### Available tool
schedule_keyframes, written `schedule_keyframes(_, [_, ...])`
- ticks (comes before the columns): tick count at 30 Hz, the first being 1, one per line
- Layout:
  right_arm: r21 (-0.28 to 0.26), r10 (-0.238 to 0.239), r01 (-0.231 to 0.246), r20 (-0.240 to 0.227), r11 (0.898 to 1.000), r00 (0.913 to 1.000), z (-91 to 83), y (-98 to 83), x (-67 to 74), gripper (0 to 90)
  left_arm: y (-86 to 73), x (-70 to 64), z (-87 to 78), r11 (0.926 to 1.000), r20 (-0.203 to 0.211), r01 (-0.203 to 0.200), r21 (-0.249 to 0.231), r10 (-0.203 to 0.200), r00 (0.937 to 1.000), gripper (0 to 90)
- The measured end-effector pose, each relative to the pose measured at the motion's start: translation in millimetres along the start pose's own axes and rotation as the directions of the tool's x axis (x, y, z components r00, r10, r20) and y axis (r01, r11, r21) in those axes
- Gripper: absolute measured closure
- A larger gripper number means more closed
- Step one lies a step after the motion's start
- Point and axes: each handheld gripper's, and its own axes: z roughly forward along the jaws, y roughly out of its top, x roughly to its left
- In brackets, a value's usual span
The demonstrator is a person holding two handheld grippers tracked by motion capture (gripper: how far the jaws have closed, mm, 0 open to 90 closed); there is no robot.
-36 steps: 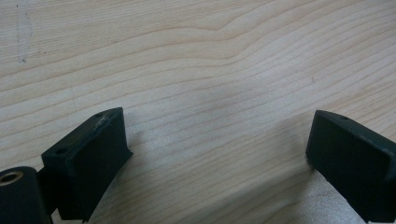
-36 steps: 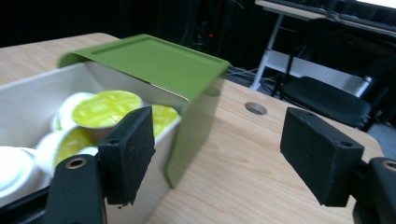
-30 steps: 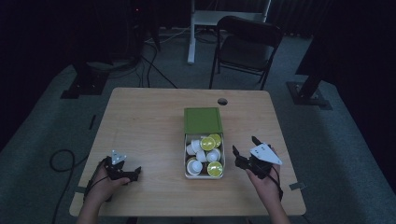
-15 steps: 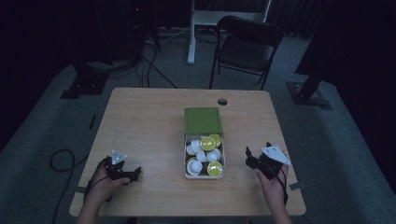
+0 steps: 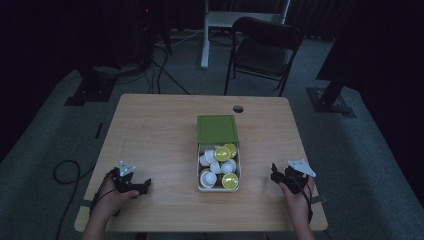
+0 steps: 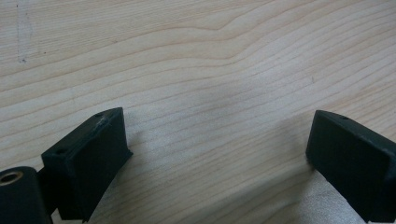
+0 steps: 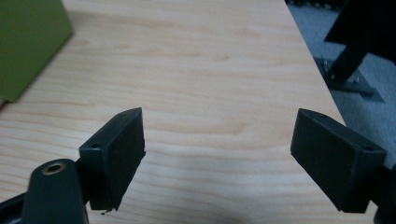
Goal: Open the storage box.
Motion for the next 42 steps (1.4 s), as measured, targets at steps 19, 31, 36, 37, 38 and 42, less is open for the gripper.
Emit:
schedule_keyframes(19, [0.125,0.047,-0.052,0.049,0.991,0.9977,13.3,-19.2,-17.8,15.8,0.0,0.0,0.0,1.0000,0.000,0.000,0.000,0.000,1.0000,5.8])
schedule_keyframes(31, [0.211,0.092,-0.091,0.004,0.973,0.9958,18.5,-19.7,-25.2,14.4,0.0,0.0,0.0,1.0000,0.000,0.000,0.000,0.000,1.0000,5.8])
schedule_keyframes(36, [0.215,0.086,-0.083,-0.003,0.973,0.9963,19.1,-19.6,-24.8,12.6,0.0,-0.1,0.0,1.0000,0.000,0.000,0.000,0.000,1.0000,5.8])
schedule_keyframes(37, [0.215,0.087,-0.084,-0.003,0.973,0.9962,19.2,-19.6,-24.9,12.5,0.0,-0.1,0.0,1.0000,0.000,-0.001,0.000,0.001,1.0000,5.8])
schedule_keyframes(38, [0.215,0.086,-0.083,-0.003,0.973,0.9963,19.3,-19.5,-24.9,12.3,0.0,-0.1,0.0,1.0000,0.000,-0.001,0.001,0.001,1.0000,5.8])
schedule_keyframes(42, [0.216,0.086,-0.083,-0.003,0.973,0.9963,19.4,-19.5,-24.8,12.3,0.0,0.0,-0.1,1.0000,0.000,0.000,0.001,0.000,1.0000,5.8])
